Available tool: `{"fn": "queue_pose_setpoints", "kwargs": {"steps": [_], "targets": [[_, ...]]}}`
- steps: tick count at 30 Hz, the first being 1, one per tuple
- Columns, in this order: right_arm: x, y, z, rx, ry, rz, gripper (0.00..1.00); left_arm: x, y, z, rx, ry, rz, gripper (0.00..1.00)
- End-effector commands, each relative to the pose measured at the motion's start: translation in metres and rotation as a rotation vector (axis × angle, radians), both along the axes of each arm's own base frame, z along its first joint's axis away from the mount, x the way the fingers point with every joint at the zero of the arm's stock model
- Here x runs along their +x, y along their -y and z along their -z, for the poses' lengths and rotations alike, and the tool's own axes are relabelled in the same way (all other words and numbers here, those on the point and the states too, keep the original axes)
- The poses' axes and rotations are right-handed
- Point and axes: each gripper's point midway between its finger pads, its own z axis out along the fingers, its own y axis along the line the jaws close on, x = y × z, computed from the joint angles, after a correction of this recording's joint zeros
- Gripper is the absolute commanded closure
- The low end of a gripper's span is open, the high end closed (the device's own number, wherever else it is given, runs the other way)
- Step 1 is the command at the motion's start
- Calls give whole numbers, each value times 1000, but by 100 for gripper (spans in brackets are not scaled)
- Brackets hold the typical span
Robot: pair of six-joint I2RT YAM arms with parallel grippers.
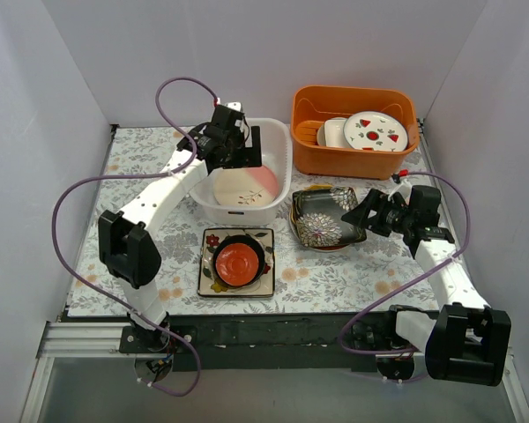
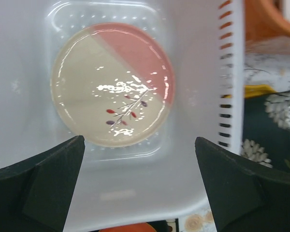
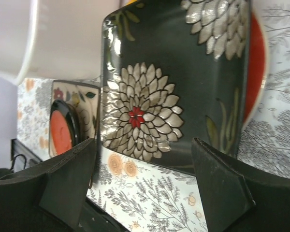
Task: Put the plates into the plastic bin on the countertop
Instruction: Pick up the plate at the center of the board.
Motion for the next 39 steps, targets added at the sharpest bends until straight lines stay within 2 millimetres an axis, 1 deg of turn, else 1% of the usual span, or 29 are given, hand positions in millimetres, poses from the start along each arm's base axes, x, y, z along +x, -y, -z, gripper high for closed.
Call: {"fn": "queue_pose_setpoints", "kwargs": {"steps": [1, 2, 5, 6, 7, 8, 10, 12, 13, 14, 16, 22, 26, 31, 32, 33, 34, 35, 36, 37, 38, 39], "targets": [[13, 22, -21, -120, 86, 88, 14, -12, 33, -59, -194, 125, 158, 2], [13, 24, -21, -128, 85, 95, 14, -18, 40, -62, -228, 117, 198, 2], [13, 29, -17, -154, 65, 106, 14, -26, 48, -71, -276, 125, 251, 2], [13, 30, -15, -158, 57, 111, 14, -31, 55, -76, -314, 129, 289, 2], [13, 31, -14, -161, 55, 114, 14, -36, 58, -83, -338, 138, 318, 2], [13, 31, -11, -162, 44, 114, 14, -39, 61, -80, -354, 127, 328, 2], [13, 34, -8, -172, 40, 127, 14, -46, 69, -84, -394, 123, 374, 2], [12, 38, -3, -189, 26, 146, 14, -48, 70, -86, -407, 121, 384, 2], [12, 44, 1, -215, 19, 174, 15, -49, 71, -86, -412, 120, 392, 2], [12, 46, 1, -223, 25, 189, 15, -50, 71, -87, -413, 125, 394, 2], [12, 51, 7, -240, 17, 209, 15, -51, 70, -86, -411, 122, 392, 2], [7, 48, 23, -213, -20, 198, 18, -52, 71, -79, -412, 103, 392, 2], [6, 50, 37, -200, -52, 199, 21, -56, 72, -80, -427, 94, 407, 2], [7, 46, 39, -138, -47, 183, 24, -58, 71, -80, -422, 95, 405, 2], [6, 45, 43, -129, -61, 179, 26, -58, 71, -78, -420, 91, 405, 2], [6, 42, 41, -101, -50, 163, 28, -58, 70, -77, -418, 88, 403, 2], [6, 44, 43, -86, -53, 169, 30, -59, 70, -78, -418, 88, 403, 2], [3, 42, 49, -65, -72, 166, 34, -59, 70, -76, -418, 85, 403, 2], [1, 39, 49, -31, -68, 147, 35, -59, 70, -77, -420, 86, 403, 2], [4, 42, 49, -13, -59, 162, 37, -59, 70, -77, -420, 88, 402, 2], [0, 42, 56, 10, -79, 161, 41, -59, 69, -77, -417, 87, 401, 2], [-4, 39, 58, 41, -97, 149, 42, -59, 69, -77, -417, 87, 401, 2]]}}
